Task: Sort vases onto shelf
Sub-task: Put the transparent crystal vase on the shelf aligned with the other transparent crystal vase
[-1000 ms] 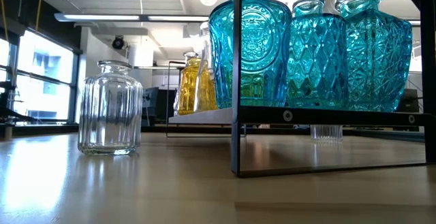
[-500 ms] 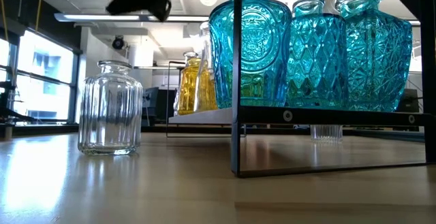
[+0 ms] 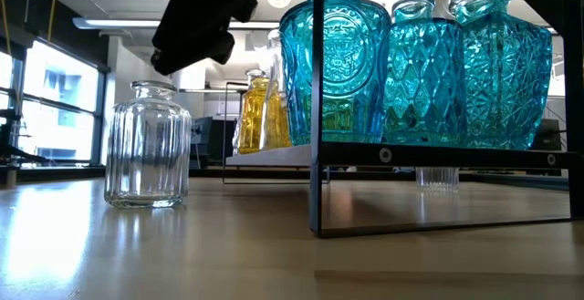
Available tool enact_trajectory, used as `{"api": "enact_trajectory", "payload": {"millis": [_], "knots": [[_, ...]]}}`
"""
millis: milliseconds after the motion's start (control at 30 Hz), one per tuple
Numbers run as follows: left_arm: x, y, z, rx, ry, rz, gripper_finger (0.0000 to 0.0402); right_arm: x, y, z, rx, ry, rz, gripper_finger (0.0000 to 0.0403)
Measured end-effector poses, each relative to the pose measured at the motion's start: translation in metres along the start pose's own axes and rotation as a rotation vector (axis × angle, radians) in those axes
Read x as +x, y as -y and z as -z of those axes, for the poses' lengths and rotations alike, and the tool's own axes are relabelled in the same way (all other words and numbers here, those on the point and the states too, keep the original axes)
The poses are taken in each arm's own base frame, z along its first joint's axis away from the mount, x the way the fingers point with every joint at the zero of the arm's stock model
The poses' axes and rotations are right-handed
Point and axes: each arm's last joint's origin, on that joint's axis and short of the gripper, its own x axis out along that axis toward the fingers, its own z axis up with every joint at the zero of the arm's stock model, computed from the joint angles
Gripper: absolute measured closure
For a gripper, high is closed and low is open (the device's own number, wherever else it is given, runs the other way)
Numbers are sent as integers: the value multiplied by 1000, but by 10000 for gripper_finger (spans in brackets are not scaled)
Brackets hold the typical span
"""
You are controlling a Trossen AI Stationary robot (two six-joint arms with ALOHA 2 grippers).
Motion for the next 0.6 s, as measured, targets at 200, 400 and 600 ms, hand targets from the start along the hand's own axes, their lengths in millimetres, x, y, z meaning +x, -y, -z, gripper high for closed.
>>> {"api": "enact_trajectory", "payload": {"millis": [200,400,600], "knots": [[0,0,0,23,-2,1,275,5,1,0,-9,3,-31,258],[0,0,0,9,-1,2,275,16,4,1,-9,10,-43,258],[0,1,0,3,-2,6,275,19,12,3,2,9,-36,258]]}}
